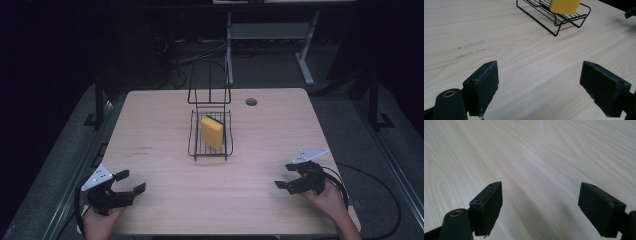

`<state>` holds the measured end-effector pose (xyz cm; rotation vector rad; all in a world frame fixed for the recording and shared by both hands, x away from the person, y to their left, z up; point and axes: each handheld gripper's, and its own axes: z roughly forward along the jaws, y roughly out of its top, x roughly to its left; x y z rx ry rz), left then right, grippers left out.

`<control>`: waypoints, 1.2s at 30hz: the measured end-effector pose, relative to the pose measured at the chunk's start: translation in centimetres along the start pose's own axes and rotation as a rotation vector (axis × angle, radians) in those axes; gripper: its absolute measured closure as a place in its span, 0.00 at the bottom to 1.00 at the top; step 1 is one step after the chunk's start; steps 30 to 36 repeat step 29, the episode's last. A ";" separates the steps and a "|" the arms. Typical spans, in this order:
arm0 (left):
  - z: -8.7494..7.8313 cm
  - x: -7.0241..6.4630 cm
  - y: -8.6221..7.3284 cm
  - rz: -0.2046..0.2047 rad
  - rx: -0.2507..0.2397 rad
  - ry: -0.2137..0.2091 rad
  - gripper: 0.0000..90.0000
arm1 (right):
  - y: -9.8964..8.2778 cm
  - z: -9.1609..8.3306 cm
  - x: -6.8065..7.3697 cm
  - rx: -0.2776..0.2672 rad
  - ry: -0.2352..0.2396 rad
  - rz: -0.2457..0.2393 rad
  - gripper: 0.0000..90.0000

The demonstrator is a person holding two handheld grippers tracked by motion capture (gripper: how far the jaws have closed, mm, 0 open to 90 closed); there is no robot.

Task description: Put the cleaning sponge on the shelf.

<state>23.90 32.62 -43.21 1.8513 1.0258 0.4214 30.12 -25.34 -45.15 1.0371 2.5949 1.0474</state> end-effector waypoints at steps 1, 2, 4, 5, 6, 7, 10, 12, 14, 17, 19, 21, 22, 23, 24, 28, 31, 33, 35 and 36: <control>0.0 0.0 0.0 0.000 0.000 0.000 0.16 | -0.1 0.0 0.0 0.001 0.001 0.002 0.21; 0.0 0.0 0.0 0.001 0.000 0.000 0.16 | -0.2 0.0 0.0 0.001 -0.001 0.003 0.21; 0.0 0.0 0.0 0.001 0.002 0.000 0.16 | -0.5 -0.1 0.0 0.003 -0.003 0.007 0.21; 0.0 0.0 0.0 0.002 0.002 0.000 0.16 | -0.6 -0.2 0.1 0.000 -0.003 0.010 0.21; 0.0 0.0 0.0 0.003 0.003 -0.001 0.16 | -0.7 -0.2 0.1 0.000 -0.003 0.009 0.21; 0.0 0.0 0.0 0.004 0.004 -0.001 0.16 | -0.9 -0.3 0.1 -0.005 -0.006 0.013 0.21; 0.1 -0.1 0.0 0.005 0.003 -0.001 0.16 | -1.3 -0.5 0.3 -0.009 -0.009 0.017 0.21; 0.1 -0.1 0.0 0.004 0.003 -0.002 0.16 | -1.5 -0.6 0.3 -0.006 -0.012 0.018 0.21; 0.1 -0.1 0.0 0.005 0.004 0.000 0.16 | -1.7 -0.8 0.4 -0.010 -0.011 0.023 0.21; 0.1 -0.2 0.0 0.005 0.003 -0.001 0.16 | -2.0 -0.9 0.5 -0.017 -0.015 0.028 0.21; 0.1 -0.2 0.0 0.005 0.003 -0.001 0.16 | -2.2 -1.0 0.5 -0.017 -0.016 0.025 0.21; 0.1 -0.2 0.0 0.005 0.004 -0.001 0.16 | -2.4 -1.0 0.6 -0.012 -0.018 0.022 0.21; 0.1 -0.2 0.0 0.005 0.004 -0.001 0.16 | -2.5 -1.0 0.7 -0.013 -0.019 0.023 0.21; 0.1 -0.2 0.0 0.004 0.004 -0.002 0.16 | -2.6 -1.1 0.7 -0.010 -0.019 0.023 0.21; 0.2 -0.2 0.0 0.003 0.004 -0.002 0.16 | -2.7 -1.1 0.8 -0.011 -0.021 0.022 0.21; 0.3 -0.2 0.1 0.009 0.008 -0.003 0.16 | -3.0 -1.2 1.2 -0.030 -0.019 0.025 0.21; 0.3 -0.2 0.1 0.010 0.009 -0.003 0.16 | -2.9 -1.3 1.5 -0.034 -0.023 0.026 0.21; 0.3 -0.2 0.1 0.010 0.009 -0.003 0.16 | -2.9 -1.3 1.5 -0.034 -0.023 0.026 0.21; 0.3 -0.2 0.1 0.010 0.009 -0.003 0.16 | -2.9 -1.3 1.5 -0.034 -0.023 0.026 0.21; 0.3 -0.2 0.1 0.010 0.009 -0.003 0.16 | -2.9 -1.3 1.5 -0.034 -0.023 0.026 0.21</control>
